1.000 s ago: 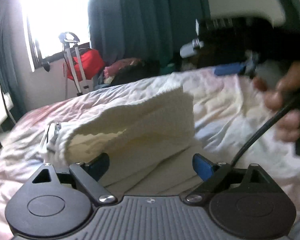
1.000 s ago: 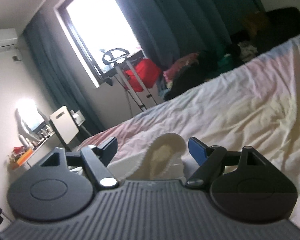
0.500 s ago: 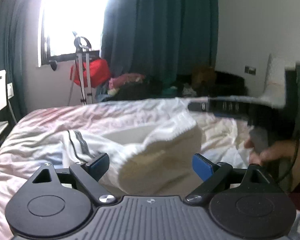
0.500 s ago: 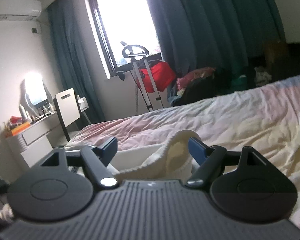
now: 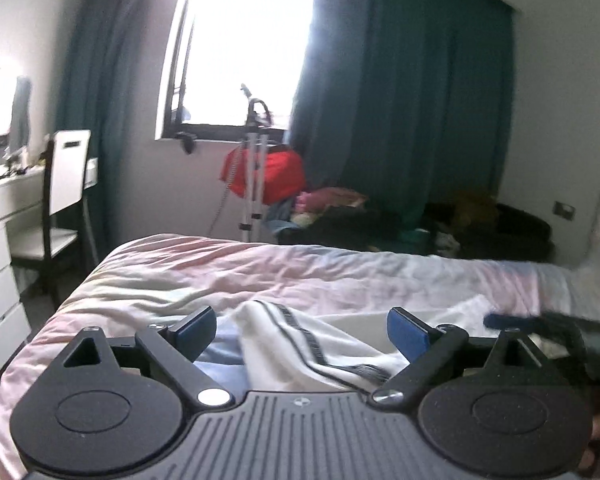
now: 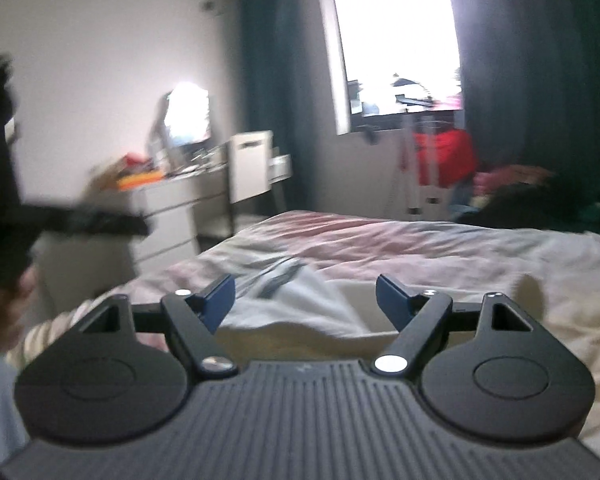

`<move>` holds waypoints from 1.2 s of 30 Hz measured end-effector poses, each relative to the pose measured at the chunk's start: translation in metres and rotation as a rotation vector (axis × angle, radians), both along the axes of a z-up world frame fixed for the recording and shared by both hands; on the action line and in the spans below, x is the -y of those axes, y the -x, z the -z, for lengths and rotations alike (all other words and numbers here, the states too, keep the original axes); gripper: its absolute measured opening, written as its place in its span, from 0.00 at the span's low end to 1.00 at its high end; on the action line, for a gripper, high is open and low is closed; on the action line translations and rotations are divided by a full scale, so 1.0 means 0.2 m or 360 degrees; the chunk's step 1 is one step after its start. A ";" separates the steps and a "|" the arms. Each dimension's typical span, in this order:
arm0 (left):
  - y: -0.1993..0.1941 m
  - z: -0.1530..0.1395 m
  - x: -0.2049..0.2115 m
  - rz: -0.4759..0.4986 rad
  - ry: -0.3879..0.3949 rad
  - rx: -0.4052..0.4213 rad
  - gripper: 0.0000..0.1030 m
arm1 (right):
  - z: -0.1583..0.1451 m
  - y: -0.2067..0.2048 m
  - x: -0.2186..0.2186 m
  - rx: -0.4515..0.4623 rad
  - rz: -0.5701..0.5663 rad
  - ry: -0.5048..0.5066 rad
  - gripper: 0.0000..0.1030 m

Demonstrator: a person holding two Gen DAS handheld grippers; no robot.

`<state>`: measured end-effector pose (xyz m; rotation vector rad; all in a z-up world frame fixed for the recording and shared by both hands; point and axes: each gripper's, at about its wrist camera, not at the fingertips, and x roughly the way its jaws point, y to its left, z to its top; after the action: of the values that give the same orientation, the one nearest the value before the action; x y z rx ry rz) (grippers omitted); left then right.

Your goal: Fold clothes

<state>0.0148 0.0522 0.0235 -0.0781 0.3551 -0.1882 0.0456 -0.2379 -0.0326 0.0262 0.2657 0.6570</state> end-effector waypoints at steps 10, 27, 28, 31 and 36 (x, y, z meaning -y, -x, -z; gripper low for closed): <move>0.00 0.01 0.00 -0.0042 -0.0069 -0.0004 0.91 | 0.06 0.17 -0.30 0.0210 -0.0203 0.0472 0.76; -0.02 0.07 0.05 -0.0082 -0.0126 -0.0053 0.92 | 0.14 0.13 -0.37 0.0402 -0.0050 0.0827 0.56; -0.02 0.07 0.05 -0.0091 -0.0125 -0.0051 0.93 | 0.12 0.12 -0.35 0.0385 -0.0038 0.0779 0.47; -0.03 0.09 0.04 -0.0113 -0.0090 -0.0046 0.93 | 0.02 0.01 -0.29 0.0341 0.0089 0.0612 0.26; -0.08 0.14 0.05 -0.0131 -0.0080 -0.0094 0.94 | -0.10 -0.26 -0.12 0.0234 0.0338 0.0377 0.23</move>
<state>0.0307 0.0429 -0.0047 -0.0483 0.4144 -0.0956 0.0979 -0.2131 -0.0128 -0.2177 0.1945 0.4106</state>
